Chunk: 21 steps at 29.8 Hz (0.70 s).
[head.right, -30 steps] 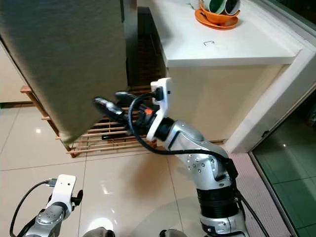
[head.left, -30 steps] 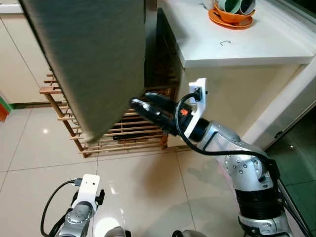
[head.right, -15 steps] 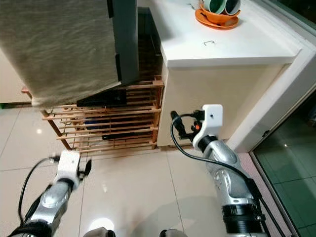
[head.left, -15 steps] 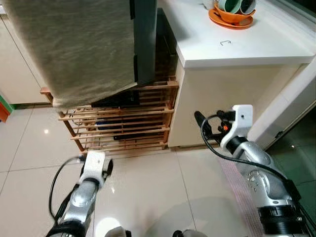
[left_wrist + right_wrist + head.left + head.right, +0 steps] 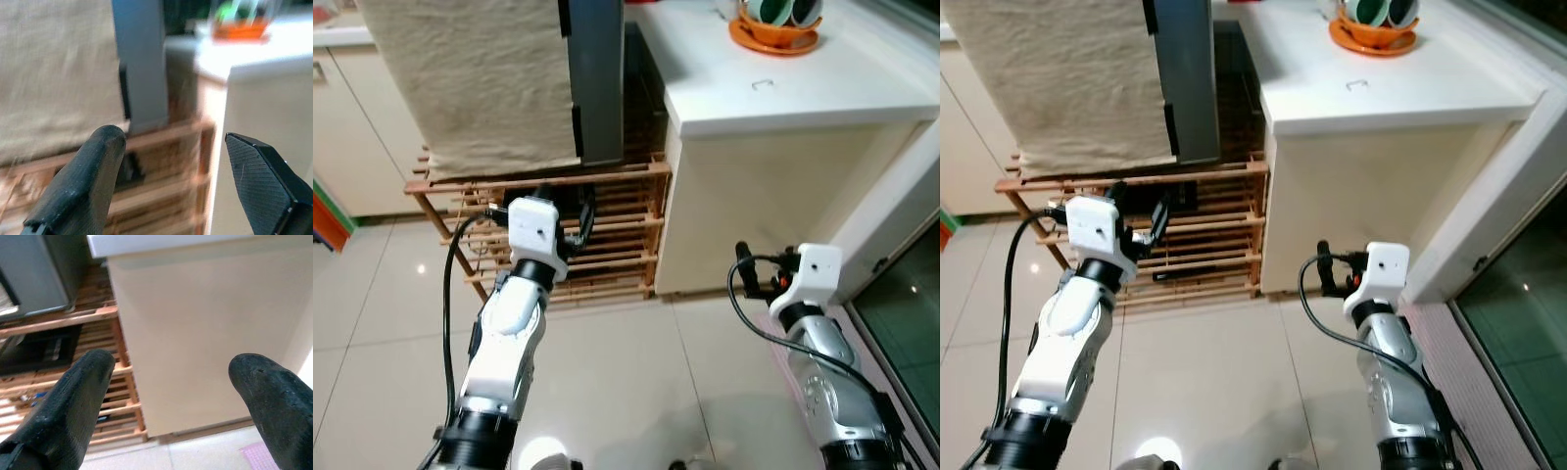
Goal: Restocking fridge
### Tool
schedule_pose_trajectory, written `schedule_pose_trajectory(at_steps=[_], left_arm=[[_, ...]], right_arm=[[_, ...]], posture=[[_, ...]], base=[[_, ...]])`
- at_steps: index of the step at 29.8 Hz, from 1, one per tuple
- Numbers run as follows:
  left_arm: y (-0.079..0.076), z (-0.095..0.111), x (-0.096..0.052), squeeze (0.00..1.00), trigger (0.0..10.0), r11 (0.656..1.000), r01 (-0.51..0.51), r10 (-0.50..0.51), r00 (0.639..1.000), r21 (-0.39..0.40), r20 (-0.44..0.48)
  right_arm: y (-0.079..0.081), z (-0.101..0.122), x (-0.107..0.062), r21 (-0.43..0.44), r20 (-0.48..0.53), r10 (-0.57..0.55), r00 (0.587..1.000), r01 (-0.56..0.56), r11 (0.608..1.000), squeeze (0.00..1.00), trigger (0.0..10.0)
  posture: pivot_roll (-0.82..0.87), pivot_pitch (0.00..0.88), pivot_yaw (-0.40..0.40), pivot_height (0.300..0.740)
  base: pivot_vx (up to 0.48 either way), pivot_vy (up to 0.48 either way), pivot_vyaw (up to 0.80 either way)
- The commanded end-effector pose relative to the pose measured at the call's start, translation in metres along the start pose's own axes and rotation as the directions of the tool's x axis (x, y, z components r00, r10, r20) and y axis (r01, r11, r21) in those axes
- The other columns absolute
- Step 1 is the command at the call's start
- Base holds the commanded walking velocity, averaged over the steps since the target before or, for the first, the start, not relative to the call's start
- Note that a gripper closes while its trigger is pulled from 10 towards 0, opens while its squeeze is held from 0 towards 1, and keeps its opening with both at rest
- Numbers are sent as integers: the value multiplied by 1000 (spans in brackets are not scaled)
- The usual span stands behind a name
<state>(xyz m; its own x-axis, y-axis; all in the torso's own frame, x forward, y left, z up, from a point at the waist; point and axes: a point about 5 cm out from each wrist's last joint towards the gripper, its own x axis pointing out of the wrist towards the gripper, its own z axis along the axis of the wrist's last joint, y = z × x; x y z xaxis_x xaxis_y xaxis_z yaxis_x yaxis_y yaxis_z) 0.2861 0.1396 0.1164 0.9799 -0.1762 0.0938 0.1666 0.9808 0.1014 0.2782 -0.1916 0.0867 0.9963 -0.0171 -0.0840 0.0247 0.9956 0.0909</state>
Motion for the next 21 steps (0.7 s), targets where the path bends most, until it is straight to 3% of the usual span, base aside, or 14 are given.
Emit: schedule_pose_trajectory(at_steps=[1,4,13,21], left_arm=[[5,-11,-3,0,10000,998,-32,36,997,47,-75],[1,-17,-5,0,10000,999,-23,28,992,37,-126],[-5,-16,-3,0,10000,998,-56,57,989,8,-140],[-9,-14,0,0,10000,999,-42,44,989,13,-140]], right_arm=[[0,2,2,-7,17,-9,1000,9,1000,0,10000],[-1,2,3,-15,20,-9,1000,9,1000,0,10000],[9,5,11,-9,25,49,998,-49,999,0,10000],[14,4,13,-17,16,73,997,-73,997,0,10000]], posture=[[-64,40,16,740],[-62,39,14,740],[-69,27,6,740],[-77,29,17,740]], base=[[0,0,0],[0,0,0],[0,0,0],[0,0,705]])
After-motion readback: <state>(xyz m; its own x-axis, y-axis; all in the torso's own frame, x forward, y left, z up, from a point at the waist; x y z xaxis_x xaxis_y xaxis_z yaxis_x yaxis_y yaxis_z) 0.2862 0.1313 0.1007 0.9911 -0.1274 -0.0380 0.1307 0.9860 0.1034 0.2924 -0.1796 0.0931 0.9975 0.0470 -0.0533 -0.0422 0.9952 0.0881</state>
